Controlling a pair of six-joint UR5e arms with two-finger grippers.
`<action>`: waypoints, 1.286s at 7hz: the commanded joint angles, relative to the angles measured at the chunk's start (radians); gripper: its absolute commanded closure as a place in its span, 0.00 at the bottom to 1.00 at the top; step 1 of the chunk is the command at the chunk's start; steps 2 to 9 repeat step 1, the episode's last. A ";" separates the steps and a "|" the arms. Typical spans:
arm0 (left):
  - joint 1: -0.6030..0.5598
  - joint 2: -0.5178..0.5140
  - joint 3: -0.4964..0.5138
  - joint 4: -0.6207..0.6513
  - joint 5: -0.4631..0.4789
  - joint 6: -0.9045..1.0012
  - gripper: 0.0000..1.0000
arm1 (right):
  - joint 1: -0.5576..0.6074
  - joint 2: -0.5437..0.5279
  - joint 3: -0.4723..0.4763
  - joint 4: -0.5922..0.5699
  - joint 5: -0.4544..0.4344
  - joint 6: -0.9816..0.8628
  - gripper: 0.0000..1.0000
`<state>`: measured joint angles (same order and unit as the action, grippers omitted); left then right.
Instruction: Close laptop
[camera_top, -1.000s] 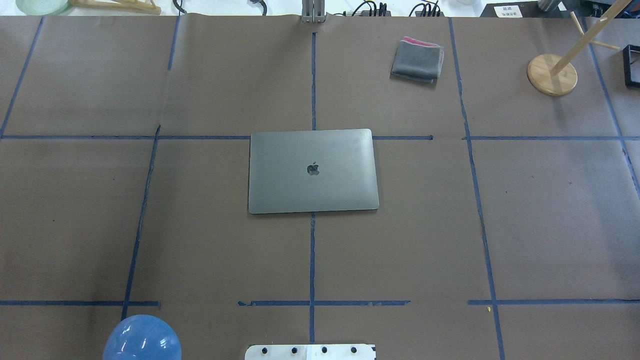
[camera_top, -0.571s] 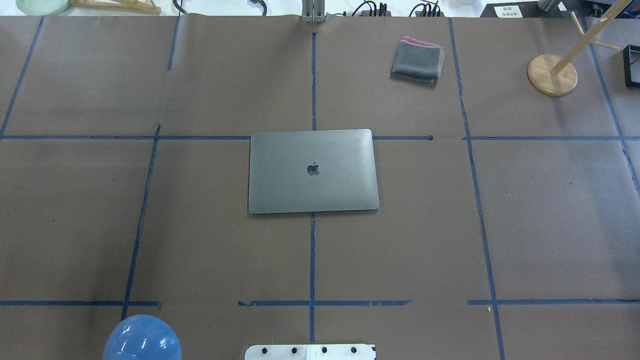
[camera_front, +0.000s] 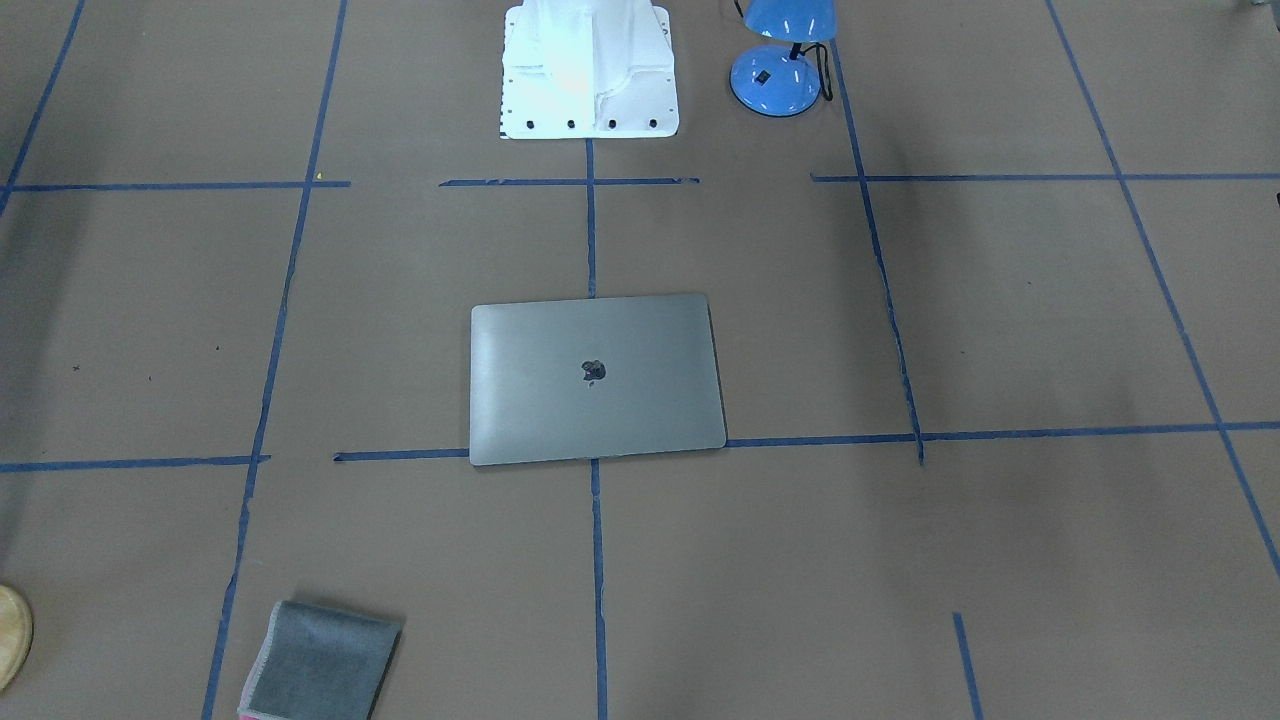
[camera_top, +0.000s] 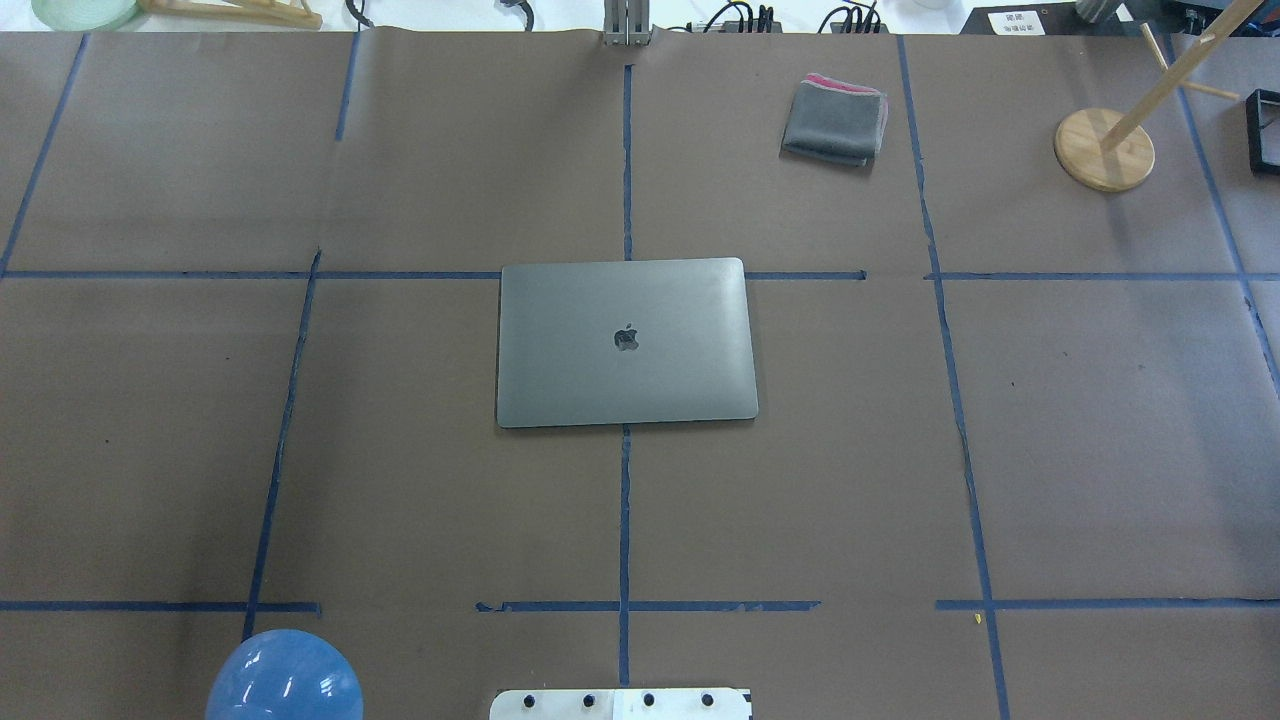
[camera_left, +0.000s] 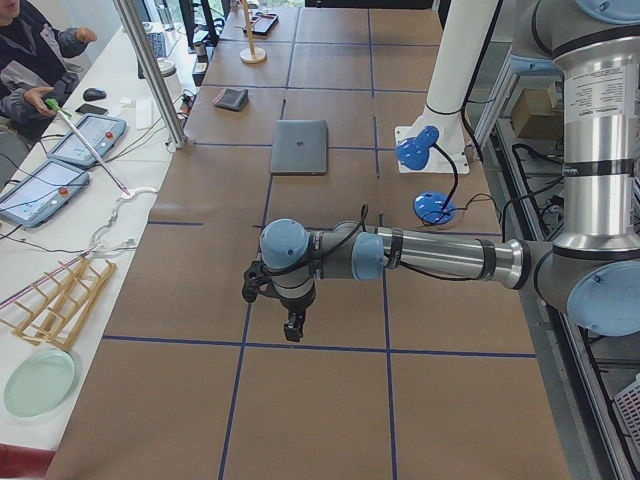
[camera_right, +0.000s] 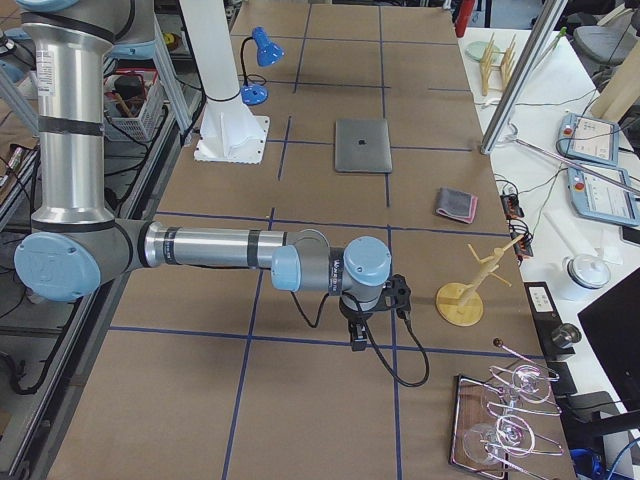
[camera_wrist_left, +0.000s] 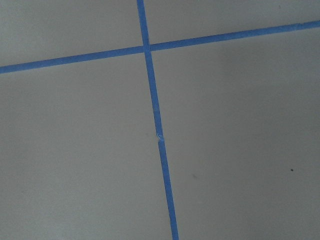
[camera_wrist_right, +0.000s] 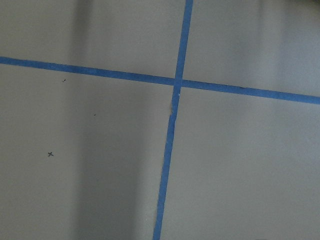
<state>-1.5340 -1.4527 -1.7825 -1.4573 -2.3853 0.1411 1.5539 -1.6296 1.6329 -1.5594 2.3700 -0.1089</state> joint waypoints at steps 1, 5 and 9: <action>0.000 0.000 -0.002 0.000 0.000 -0.002 0.00 | 0.000 0.000 0.001 0.001 0.000 0.000 0.00; 0.000 0.000 -0.002 0.000 0.000 -0.002 0.00 | 0.000 0.000 0.001 0.001 0.000 0.000 0.00; 0.000 0.000 -0.002 0.000 0.000 -0.002 0.00 | 0.000 0.000 0.001 0.001 0.000 0.000 0.00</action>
